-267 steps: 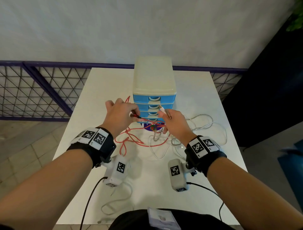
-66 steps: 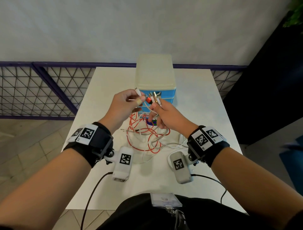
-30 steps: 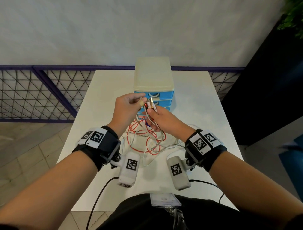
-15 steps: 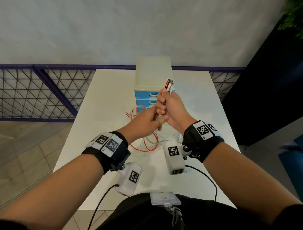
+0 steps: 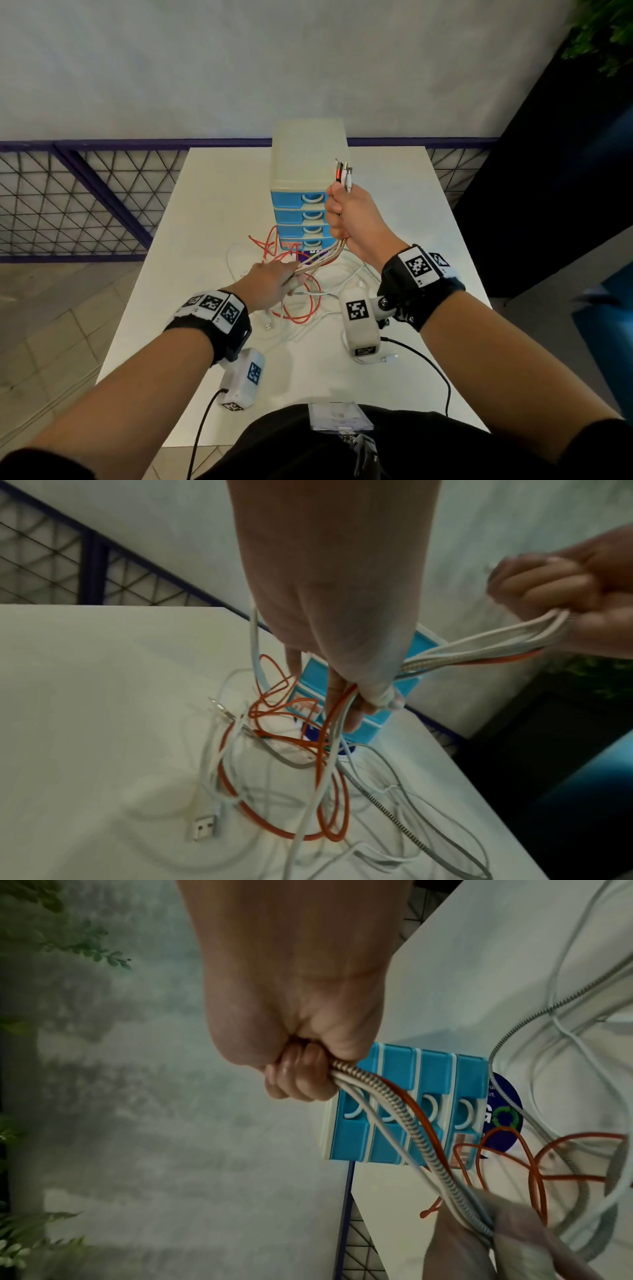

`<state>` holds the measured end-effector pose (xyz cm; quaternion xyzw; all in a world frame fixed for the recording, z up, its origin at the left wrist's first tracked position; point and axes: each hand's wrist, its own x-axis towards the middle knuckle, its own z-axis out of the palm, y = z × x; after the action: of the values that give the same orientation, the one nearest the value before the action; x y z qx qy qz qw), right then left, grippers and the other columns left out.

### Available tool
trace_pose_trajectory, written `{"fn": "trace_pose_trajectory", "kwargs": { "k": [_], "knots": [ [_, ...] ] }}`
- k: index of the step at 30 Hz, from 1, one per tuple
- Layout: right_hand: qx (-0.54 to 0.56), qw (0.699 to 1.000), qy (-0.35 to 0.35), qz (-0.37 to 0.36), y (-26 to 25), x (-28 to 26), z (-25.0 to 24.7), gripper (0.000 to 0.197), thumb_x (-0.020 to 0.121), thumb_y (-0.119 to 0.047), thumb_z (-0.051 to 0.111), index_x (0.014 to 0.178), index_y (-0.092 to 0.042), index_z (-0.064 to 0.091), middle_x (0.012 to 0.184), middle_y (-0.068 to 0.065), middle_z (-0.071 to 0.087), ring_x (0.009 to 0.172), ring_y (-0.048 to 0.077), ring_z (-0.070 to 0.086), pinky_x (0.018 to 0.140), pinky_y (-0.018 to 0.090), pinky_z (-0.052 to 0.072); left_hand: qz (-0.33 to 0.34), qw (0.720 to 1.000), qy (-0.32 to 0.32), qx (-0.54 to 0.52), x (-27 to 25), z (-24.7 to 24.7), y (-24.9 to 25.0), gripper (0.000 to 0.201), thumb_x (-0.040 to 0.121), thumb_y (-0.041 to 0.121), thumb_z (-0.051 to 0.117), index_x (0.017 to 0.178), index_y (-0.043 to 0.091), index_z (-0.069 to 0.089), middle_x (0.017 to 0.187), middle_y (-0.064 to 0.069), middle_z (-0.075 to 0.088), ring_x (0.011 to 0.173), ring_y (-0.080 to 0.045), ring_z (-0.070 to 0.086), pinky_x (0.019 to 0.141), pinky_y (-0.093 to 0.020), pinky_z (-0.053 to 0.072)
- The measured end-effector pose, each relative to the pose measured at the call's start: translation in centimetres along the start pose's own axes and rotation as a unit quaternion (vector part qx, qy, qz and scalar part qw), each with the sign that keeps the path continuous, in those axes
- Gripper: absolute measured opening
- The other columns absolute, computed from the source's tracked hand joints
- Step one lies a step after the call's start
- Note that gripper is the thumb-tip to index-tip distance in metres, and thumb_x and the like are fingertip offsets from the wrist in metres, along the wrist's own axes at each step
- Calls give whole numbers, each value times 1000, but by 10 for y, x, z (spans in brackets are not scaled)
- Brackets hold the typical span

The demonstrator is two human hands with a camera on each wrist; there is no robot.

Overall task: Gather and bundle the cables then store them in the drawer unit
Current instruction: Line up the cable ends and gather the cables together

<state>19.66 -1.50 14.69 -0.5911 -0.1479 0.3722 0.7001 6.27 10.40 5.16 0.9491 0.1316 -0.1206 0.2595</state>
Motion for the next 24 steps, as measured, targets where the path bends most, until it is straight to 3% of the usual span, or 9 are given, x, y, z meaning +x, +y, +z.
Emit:
{"fn": "trace_pose_trajectory", "kwargs": {
  "k": [2,5,8,11,14,16,18,20,24],
  "knots": [
    [-12,1000,-2,7,-1,0,0,24,105,-22,33,85,-15,45,49,-10,35,37,4,25,34,17,21,-8,999,-21,-38,1,2,-11,23,98,35,41,85,18,51,77,2,59,72,-20,55,74,-37,46],
    [-30,999,2,13,0,-2,-2,23,104,-20,34,85,-15,46,48,-10,35,36,4,25,34,17,20,-34,999,-30,-20,-3,2,-25,25,97,30,44,97,8,56,92,-14,66,79,-27,56,72,-36,44],
    [-35,999,8,12,-3,-2,-6,24,104,-20,35,84,-15,47,49,-9,34,37,4,25,34,17,20,-104,992,-61,29,-12,-1,-39,33,97,33,44,105,4,57,100,-16,64,85,-28,58,73,-31,43],
    [-31,999,11,3,-10,-1,-11,25,104,-20,35,83,-15,47,49,-9,34,37,4,25,34,16,20,-161,983,-79,37,-27,-3,-51,31,96,30,46,103,3,60,99,-20,66,89,-35,64,50,-22,41],
    [-32,999,1,4,-15,-1,-14,24,104,-20,35,84,-15,47,52,-8,33,39,4,24,35,17,18,-241,969,-54,-30,-32,-9,-63,29,96,24,45,97,0,62,84,-14,70,67,-31,64,42,-18,35],
    [-62,998,-14,11,-12,-2,-13,22,103,-19,35,84,-15,47,56,-5,32,40,5,24,36,17,18,-294,948,20,-122,-23,-23,-76,25,95,13,45,97,-5,61,90,-20,71,63,-29,63,46,-23,43],
    [-104,994,-30,15,-6,-3,-10,23,103,-21,35,84,-15,47,56,-5,31,41,5,24,37,18,20,-305,929,149,-150,-12,-47,-81,14,90,1,45,92,-6,57,100,-26,67,81,-37,66,65,-39,55],
    [-134,990,-43,21,0,-3,-5,24,103,-25,35,85,-17,47,56,-6,33,41,5,25,38,19,21,-277,912,282,-107,-3,-76,-71,10,86,-2,50,96,-2,54,111,-21,64,94,-39,63,78,-42,53],
    [-141,989,-41,35,2,-2,1,24,103,-26,35,84,-17,47,58,-5,32,41,6,25,39,19,21,-156,853,481,-128,2,-117,-31,20,87,-5,40,101,8,47,107,-12,57,83,-25,53,66,-35,43]
  ]
}}
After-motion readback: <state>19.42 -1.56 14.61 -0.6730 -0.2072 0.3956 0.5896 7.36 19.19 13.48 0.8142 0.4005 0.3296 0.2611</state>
